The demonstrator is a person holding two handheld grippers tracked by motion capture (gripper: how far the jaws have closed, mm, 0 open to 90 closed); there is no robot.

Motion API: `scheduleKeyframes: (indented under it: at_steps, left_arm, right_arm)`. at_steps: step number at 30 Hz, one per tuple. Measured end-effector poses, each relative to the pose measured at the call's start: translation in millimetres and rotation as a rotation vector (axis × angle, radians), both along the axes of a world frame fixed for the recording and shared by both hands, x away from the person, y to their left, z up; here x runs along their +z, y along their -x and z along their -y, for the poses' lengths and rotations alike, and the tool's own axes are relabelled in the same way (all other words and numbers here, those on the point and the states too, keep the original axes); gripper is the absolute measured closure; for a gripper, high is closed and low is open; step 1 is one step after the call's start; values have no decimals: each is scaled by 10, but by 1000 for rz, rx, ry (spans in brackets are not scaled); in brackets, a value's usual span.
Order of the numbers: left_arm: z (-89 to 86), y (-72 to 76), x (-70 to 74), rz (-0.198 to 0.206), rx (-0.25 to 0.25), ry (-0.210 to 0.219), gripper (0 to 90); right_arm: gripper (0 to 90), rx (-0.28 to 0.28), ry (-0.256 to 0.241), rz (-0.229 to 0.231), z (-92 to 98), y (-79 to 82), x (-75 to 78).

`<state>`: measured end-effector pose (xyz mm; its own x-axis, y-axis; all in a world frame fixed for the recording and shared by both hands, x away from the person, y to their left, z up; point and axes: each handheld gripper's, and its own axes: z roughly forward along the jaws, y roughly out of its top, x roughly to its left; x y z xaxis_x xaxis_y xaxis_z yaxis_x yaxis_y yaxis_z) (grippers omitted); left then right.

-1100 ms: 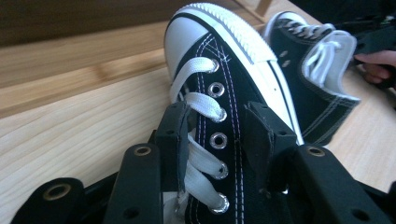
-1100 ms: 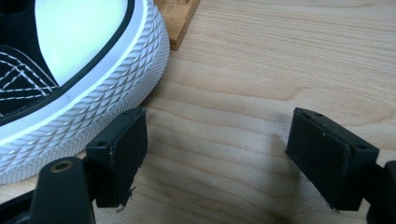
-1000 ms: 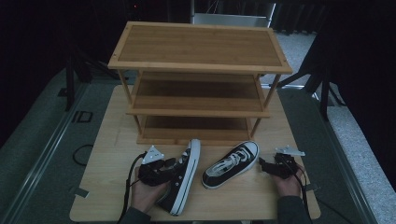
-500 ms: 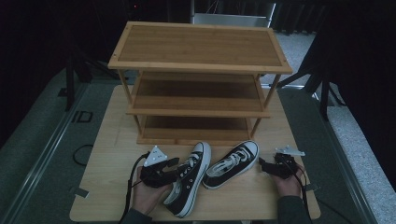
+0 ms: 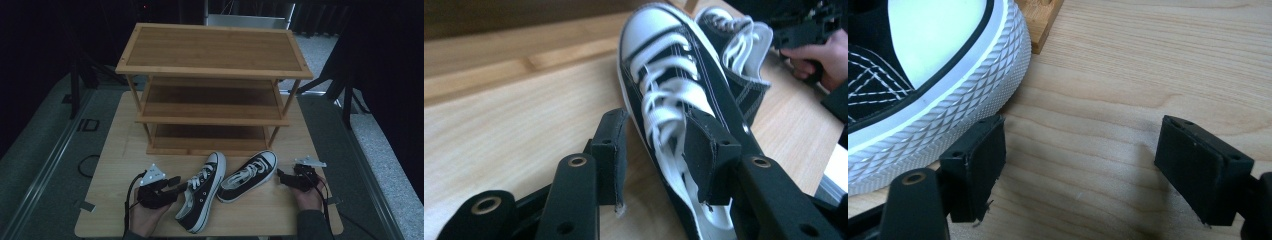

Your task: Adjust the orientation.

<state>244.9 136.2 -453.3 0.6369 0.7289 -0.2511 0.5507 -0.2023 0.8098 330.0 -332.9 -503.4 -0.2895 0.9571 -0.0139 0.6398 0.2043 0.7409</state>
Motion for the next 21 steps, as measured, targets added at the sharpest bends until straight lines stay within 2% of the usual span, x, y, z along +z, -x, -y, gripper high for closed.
scheduleKeyframes:
  at_steps: [2, 5, 9, 17, 21]
  left_arm:
    - [13, 2, -51, -15, 7, -11, 609]
    - [2, -13, -107, -41, 15, 7, 610]
    - [5, -28, -140, -52, 16, 12, 616]
    - [44, -45, -176, -73, -9, 5, 631]
    - [110, -102, -231, -102, -23, 7, 654]
  right_arm:
    - [202, 0, 0, 0, 0, 0, 0]
    - [202, 0, 0, 0, 0, 0, 0]
    - [201, 0, 0, 0, 0, 0, 0]
    - [202, 0, 0, 0, 0, 0, 0]
    - [202, 1, 0, 0, 0, 0, 0]
